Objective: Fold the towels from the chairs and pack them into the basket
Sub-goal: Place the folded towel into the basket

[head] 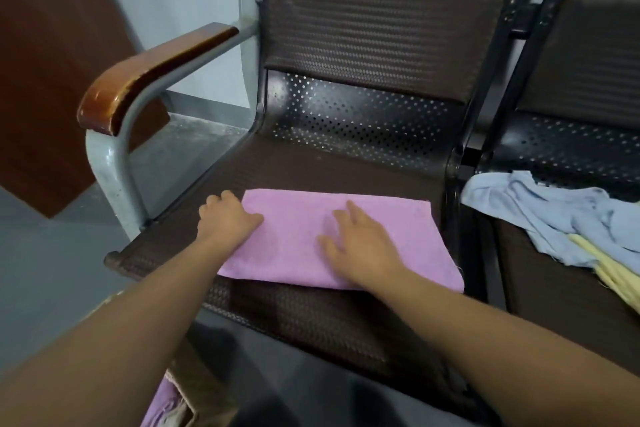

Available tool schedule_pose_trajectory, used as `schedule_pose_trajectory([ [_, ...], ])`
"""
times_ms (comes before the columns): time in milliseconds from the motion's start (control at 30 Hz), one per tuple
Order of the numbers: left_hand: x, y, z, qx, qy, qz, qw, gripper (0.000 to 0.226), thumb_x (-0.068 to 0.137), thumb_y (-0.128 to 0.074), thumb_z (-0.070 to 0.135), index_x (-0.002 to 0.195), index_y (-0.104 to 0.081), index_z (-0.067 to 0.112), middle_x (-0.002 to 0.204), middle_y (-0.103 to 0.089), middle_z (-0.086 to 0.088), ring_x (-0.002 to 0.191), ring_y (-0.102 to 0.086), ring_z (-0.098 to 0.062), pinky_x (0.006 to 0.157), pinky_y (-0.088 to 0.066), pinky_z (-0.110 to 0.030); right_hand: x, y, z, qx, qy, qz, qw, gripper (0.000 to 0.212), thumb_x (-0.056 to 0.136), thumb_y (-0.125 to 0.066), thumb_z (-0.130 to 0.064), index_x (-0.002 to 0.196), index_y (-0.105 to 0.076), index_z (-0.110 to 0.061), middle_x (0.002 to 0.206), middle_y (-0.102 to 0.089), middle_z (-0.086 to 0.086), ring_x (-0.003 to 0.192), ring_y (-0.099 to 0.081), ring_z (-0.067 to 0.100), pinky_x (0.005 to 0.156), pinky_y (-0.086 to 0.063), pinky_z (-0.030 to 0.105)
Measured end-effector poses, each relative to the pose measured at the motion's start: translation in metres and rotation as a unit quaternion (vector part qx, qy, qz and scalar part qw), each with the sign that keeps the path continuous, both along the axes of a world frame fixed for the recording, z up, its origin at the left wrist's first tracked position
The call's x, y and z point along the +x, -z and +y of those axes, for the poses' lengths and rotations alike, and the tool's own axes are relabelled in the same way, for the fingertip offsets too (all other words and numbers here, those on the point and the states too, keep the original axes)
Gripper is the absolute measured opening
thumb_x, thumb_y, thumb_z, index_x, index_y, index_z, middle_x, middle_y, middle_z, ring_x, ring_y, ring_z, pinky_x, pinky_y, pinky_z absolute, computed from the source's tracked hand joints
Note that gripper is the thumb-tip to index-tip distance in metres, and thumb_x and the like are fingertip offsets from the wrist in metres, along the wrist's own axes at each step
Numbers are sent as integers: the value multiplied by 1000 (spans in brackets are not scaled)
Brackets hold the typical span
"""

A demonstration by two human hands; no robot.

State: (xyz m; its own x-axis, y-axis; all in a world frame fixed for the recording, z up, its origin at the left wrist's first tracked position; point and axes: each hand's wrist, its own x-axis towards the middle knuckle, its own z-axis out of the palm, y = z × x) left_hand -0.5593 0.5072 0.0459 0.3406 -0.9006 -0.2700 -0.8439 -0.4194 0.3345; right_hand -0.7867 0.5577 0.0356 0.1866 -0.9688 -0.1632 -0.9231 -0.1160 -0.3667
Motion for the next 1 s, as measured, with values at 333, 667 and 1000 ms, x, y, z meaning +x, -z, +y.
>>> schedule_pose_trajectory([
  [333, -5, -24, 13, 76, 24, 65, 995, 27, 86, -68, 29, 94, -58, 6, 93, -58, -9, 76, -53, -23, 57, -37, -30, 25, 23, 25, 47, -57, 48, 996, 70, 101, -14, -59, 160, -10, -22, 168, 5, 8, 155, 7, 20, 124, 9, 44],
  [667, -26, -52, 23, -76, 127, 26, 989, 17, 89, -58, 15, 105, -52, 15, 108, -63, -12, 84, -55, -24, 56, -34, -28, 14, 3, 16, 72, 114, -295, 946, 45, 101, -52, -37, 140, -54, -13, 147, -52, 4, 136, -46, 20, 114, -30, 28],
  [1000, -70, -58, 36, -102, 239, 132, 956, 37, 97, -55, 34, 127, -44, 15, 106, -68, 4, 96, -63, -17, 85, -51, -37, -1, -22, 8, 147, 290, -426, 844, 47, 101, -45, -50, 98, -69, -10, 86, -71, 5, 79, -65, 17, 64, -48, 26],
])
